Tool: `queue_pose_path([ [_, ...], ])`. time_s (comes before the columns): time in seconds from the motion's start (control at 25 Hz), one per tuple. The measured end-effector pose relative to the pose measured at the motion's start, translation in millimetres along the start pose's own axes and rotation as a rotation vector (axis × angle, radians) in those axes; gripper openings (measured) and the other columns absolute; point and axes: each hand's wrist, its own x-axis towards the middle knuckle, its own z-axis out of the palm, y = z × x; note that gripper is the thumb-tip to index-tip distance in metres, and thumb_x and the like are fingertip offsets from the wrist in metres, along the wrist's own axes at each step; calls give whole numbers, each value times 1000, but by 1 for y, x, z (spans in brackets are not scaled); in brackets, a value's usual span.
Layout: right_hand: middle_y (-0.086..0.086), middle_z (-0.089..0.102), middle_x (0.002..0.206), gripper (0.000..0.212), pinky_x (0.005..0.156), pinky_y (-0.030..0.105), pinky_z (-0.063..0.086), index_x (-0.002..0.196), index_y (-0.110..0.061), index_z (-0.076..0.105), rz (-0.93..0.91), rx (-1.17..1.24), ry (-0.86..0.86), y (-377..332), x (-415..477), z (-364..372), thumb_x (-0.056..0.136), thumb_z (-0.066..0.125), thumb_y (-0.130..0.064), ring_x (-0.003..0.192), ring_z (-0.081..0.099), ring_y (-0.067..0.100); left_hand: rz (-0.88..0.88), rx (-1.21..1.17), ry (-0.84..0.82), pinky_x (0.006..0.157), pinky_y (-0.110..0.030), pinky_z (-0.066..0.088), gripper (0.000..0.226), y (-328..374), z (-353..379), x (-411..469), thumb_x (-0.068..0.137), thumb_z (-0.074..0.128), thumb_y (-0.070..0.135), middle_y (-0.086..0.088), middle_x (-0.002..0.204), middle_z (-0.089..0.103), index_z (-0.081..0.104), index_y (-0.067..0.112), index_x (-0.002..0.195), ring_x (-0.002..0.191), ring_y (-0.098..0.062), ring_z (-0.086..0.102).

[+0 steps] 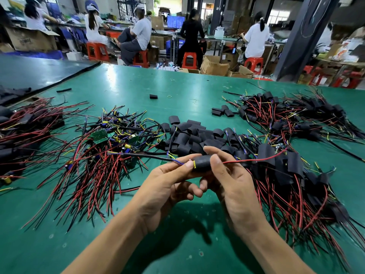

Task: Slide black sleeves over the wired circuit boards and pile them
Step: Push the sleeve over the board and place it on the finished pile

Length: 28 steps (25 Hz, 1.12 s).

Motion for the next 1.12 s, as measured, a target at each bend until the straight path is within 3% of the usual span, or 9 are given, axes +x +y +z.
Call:
queue_pose_path([
  [0.16, 12, 75, 96, 33, 55, 33, 54, 111, -24, 71, -36, -7, 15, 0, -3, 2, 87, 63, -45, 50, 59, 22, 0, -37, 50, 51, -19, 48, 38, 0, 3, -1, 83, 66, 30, -20, 111, 72, 71, 13, 116, 49, -15, 57],
  [0.44, 14, 76, 99, 28, 52, 32, 55, 108, -26, 73, -62, -25, 15, 1, -3, 4, 88, 60, -41, 46, 59, 23, -30, -33, 92, 50, -19, 46, 43, 4, 5, -2, 85, 62, 26, -19, 114, 72, 65, 7, 123, 46, -13, 58],
  [0.84, 20, 74, 99, 37, 66, 47, 54, 112, -24, 73, 56, 40, 34, 11, -3, 5, 83, 67, -45, 48, 59, 24, -63, -51, 122, 47, -20, 45, 43, 4, 1, -2, 83, 65, 26, -22, 107, 72, 63, 8, 121, 48, -14, 54],
  [1.12, 12, 72, 88, 38, 74, 62, 46, 112, -22, 74, 96, 61, 44, 10, -2, 1, 83, 67, -46, 51, 56, 20, -52, -36, 73, 49, -19, 48, 39, 3, 2, 0, 82, 65, 25, -17, 112, 73, 68, 11, 118, 51, -14, 63],
])
